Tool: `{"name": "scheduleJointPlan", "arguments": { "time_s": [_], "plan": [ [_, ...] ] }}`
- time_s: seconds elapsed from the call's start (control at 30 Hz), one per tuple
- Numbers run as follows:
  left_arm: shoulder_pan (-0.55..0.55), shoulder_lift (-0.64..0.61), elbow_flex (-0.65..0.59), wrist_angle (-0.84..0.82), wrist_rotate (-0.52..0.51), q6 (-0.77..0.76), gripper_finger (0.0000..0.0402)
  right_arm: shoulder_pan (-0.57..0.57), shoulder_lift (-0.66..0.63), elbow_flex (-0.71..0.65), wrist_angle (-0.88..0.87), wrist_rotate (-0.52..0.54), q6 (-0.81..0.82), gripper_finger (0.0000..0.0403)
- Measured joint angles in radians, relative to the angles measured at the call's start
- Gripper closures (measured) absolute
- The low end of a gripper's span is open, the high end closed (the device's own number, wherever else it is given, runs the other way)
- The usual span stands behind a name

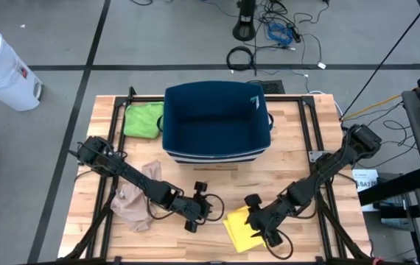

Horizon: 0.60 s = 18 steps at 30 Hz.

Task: Fold towel
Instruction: Fold the yellow towel

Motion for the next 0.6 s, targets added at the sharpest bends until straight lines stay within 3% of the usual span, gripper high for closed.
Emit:
{"name": "scheduleJointPlan", "arguments": {
  "time_s": [0.43, 0.6],
  "plan": [
    [0.001, 0.000, 0.000, 0.001, 0.000, -0.023, 0.0303, 0.003, 0.230, 0.000, 0.148, -0.008, -0.032, 0.0274],
    [0.002, 0.000, 0.000, 0.001, 0.000, -0.022, 0.0303, -0.006, 0.256, 0.005, 0.048, -0.024, 0.011, 0.0302]
  ]
}}
